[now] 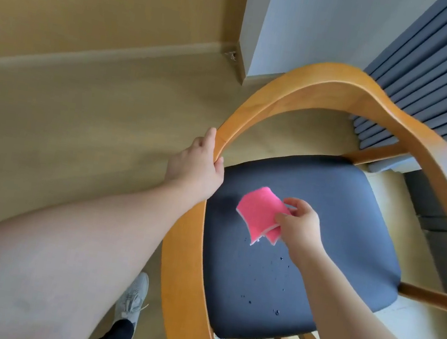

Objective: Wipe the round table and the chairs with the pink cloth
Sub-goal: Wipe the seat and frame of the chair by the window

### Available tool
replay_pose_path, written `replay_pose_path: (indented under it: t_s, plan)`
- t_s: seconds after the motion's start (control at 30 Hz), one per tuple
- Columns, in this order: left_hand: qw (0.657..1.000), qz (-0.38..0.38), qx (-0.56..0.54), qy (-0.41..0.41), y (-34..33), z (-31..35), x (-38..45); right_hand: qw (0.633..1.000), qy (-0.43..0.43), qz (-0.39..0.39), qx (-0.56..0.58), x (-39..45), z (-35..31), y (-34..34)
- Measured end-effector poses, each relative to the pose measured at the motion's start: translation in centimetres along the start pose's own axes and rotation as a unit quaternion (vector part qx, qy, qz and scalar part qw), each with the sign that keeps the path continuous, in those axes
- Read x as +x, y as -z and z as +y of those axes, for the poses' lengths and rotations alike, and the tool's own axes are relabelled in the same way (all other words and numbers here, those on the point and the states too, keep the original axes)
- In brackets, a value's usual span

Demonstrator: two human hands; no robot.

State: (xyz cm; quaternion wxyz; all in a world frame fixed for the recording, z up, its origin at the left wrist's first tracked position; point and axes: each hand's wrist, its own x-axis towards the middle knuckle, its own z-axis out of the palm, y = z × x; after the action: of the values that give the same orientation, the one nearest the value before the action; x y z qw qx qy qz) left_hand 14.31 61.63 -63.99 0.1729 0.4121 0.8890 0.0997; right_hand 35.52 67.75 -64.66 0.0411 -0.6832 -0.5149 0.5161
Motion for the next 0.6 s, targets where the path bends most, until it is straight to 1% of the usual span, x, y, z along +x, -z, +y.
replay_pose_path:
  t_s: [0.17, 0.27, 0.37, 0.43, 0.47, 0.53, 0.57, 0.6]
  plan:
    - [1.000, 0.012, -0.024, -0.001, 0.1, -0.8, 0.6, 0.999, 0.008, -0.041, 0.029, 2.4, 0.0, -3.3]
    - [0.999, 0.030, -0.034, 0.012, 0.9, -1.3, 2.0, 0.997, 0.031, -0.046, 0.057, 3.2, -0.6, -4.3]
    - [0.998, 0.041, -0.035, 0.016, 1.3, -1.6, 2.5, 0.991, 0.050, -0.056, 0.108, 4.0, -0.7, -4.9]
    - [0.999, 0.038, -0.035, 0.003, 1.5, -1.6, 2.7, 0.993, 0.052, -0.053, 0.096, 4.5, -0.1, -5.9]
    - [0.999, 0.035, -0.033, -0.007, 1.6, -1.7, 2.7, 0.996, 0.049, -0.051, 0.054, 4.7, 0.4, -6.5]
    - [0.999, 0.027, -0.023, -0.035, 1.6, -2.1, 2.0, 0.992, 0.053, -0.049, -0.101, 4.9, 1.7, -7.8]
    - [0.998, 0.025, -0.018, -0.057, 1.6, -2.5, 1.6, 0.975, 0.073, -0.039, -0.204, 5.0, 2.5, -8.4]
    - [0.997, 0.024, -0.015, -0.078, 1.6, -2.9, 1.2, 0.943, 0.112, -0.022, -0.312, 5.2, 3.2, -8.8]
